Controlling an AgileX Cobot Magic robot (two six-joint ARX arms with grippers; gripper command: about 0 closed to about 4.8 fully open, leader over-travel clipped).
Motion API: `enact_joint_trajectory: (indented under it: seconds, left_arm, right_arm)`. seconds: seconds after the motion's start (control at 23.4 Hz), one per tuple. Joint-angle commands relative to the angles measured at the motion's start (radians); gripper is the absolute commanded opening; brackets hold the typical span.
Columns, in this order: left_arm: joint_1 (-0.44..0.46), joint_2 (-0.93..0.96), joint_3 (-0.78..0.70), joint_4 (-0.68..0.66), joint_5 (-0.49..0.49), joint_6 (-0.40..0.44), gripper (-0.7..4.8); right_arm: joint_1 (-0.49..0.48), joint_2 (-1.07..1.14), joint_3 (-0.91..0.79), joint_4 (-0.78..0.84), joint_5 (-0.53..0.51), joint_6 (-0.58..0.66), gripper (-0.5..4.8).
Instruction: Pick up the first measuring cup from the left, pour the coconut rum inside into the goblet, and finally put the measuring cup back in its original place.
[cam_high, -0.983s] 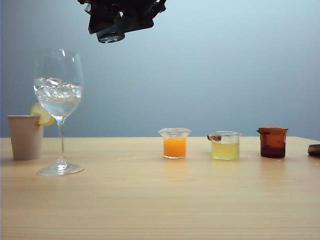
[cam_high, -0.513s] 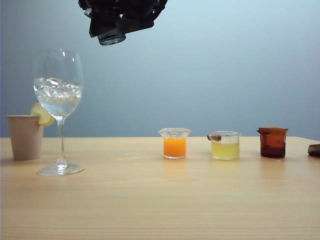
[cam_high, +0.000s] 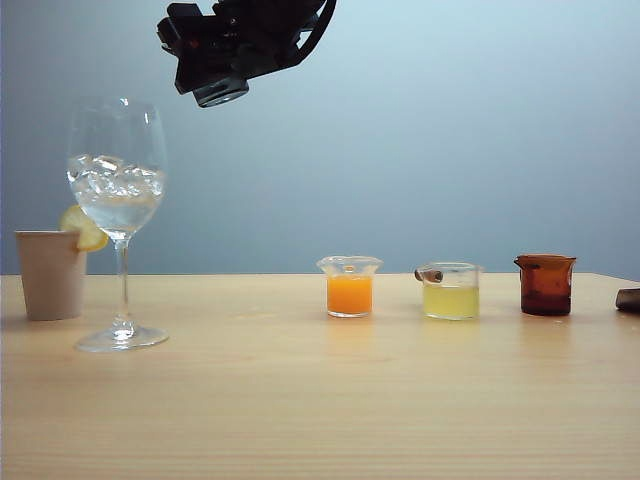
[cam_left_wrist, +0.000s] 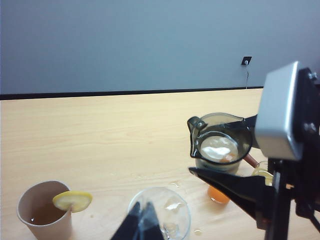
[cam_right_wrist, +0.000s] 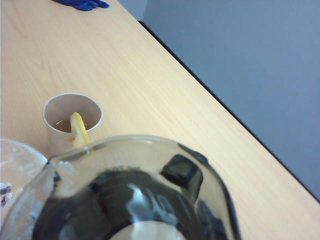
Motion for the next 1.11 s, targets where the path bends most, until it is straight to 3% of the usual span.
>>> enact_joint_trajectory:
  seconds: [0.04, 0.38, 1.11]
  left_arm:
    - [0.0, 0.001, 0.003, -0.033, 0.004, 0.001, -0.04]
    - [0.0, 0.0, 0.003, -0.087, 0.006, 0.001, -0.04]
    - [0.0, 0.002, 0.003, -0.121, 0.006, 0.001, -0.04]
  right_arm:
    - [0.004, -0.01, 0.009, 0.028, -0.008, -0.062, 1.11]
    - [0.016, -0.01, 0.011, 0.029, -0.002, -0.2, 1.11]
    - [0.037, 0.003, 0.011, 0.038, 0.002, -0.338, 1.03]
